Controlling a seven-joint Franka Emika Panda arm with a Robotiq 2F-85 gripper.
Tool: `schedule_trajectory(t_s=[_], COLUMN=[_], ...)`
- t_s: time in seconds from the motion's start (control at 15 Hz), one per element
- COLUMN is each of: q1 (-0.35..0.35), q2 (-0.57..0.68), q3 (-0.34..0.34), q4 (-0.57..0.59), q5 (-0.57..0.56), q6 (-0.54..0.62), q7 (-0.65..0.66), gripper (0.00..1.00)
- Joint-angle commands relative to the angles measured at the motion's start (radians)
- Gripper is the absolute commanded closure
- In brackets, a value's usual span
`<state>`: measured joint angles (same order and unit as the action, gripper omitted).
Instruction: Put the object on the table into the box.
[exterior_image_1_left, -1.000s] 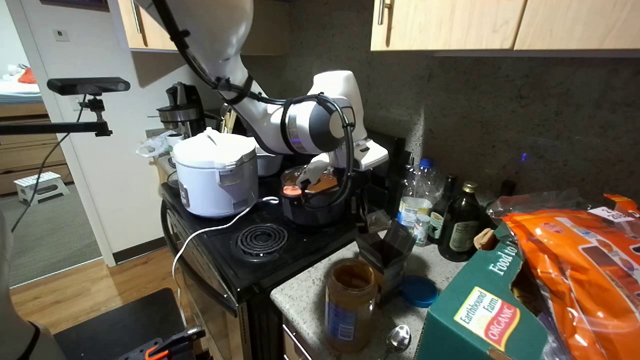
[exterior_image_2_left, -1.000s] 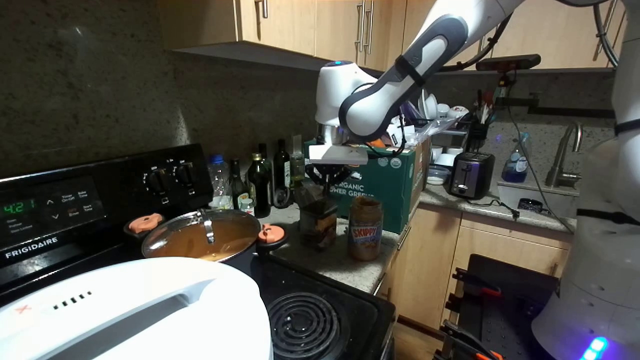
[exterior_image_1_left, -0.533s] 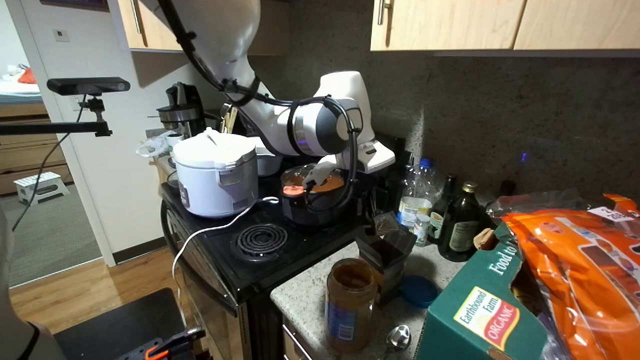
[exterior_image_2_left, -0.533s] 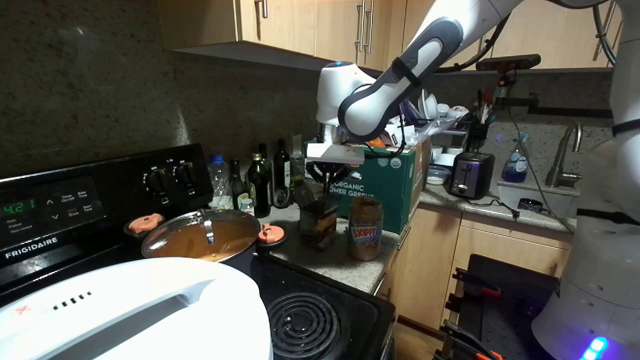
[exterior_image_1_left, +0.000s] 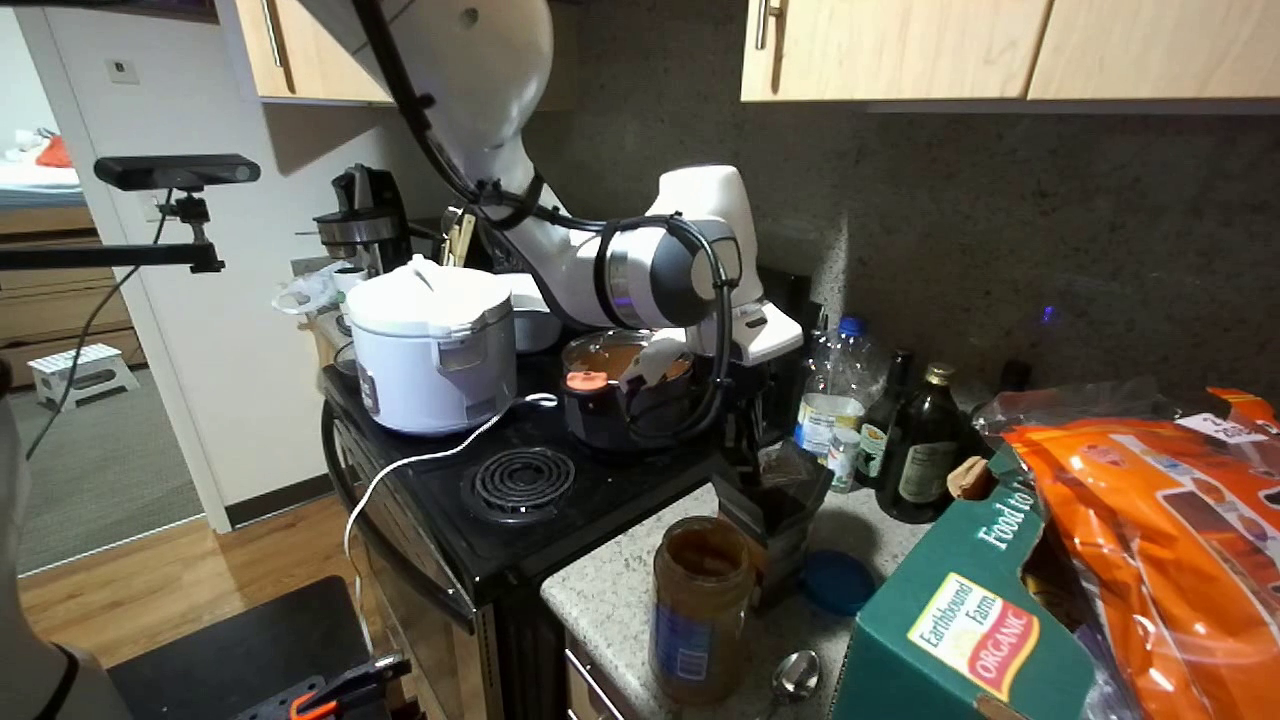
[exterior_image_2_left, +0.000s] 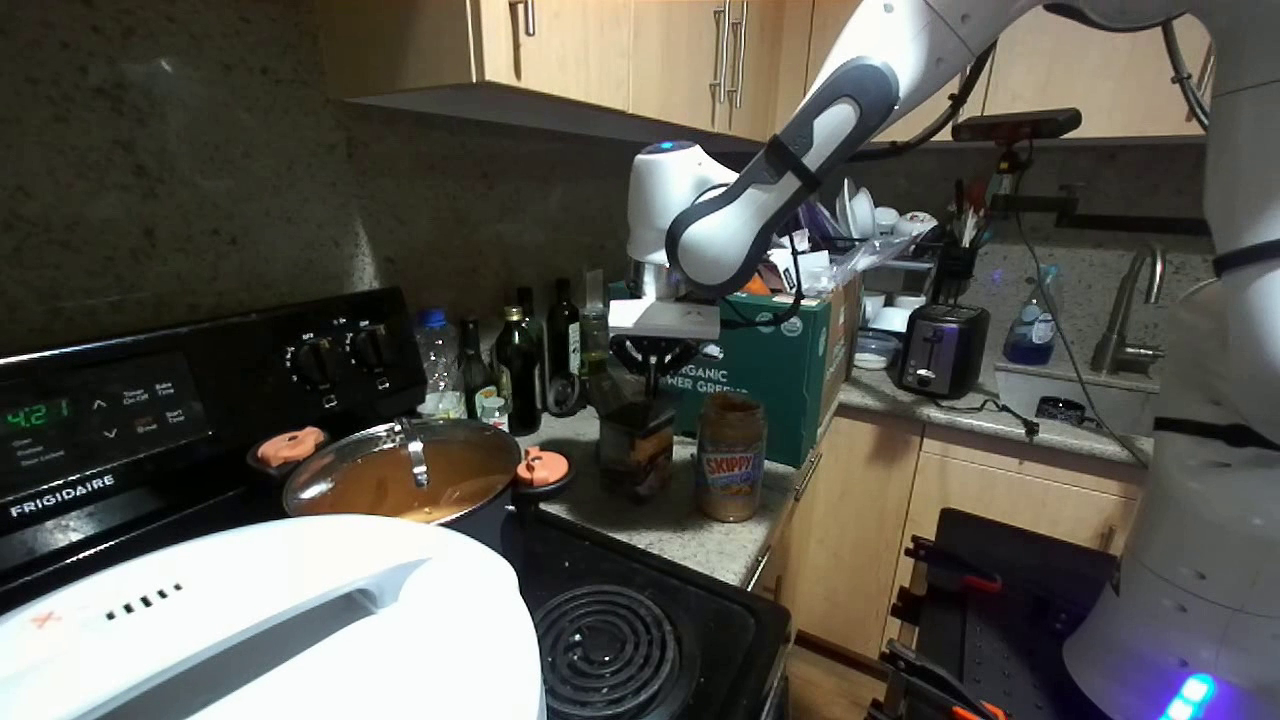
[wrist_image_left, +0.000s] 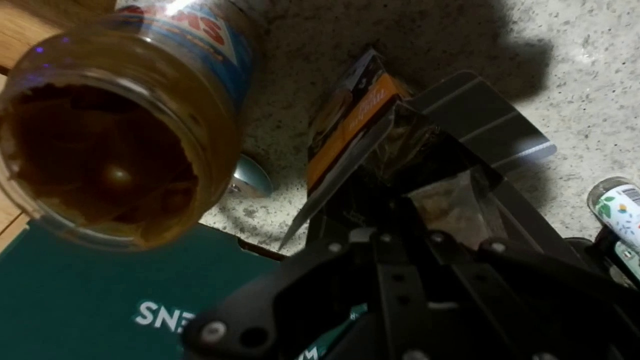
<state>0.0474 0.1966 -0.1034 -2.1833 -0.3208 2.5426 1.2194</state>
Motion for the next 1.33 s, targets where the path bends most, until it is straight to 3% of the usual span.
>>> schedule_trajectory(t_s=[0.0,0.33,0.4,0.6,0.93,1.07,1.27], q1=[0.002,0.008,0.009,0.013,0.011,0.006,-0.005], q2=[0.037,0.050,0.045,0.010,-0.038,-0.053,-0.065], q3=[-0.005,-0.009,-0.010,-0.009,-0.011,-0.011,-0.009], q4=[0.025,0.024,0.022,-0.003,-0.010,-0.009,-0.006], q5=[0.022,0.032,0.032,0.029,0.013,0.009,0.019], q6=[0.012,0.013,0.011,0.021,0.009,0.008,0.009], q7=[0.005,0.006,0.005,0.008,0.015,0.017,0.004], gripper=[0.99,0.96,0.71,0.55,0.16,0.02,0.00])
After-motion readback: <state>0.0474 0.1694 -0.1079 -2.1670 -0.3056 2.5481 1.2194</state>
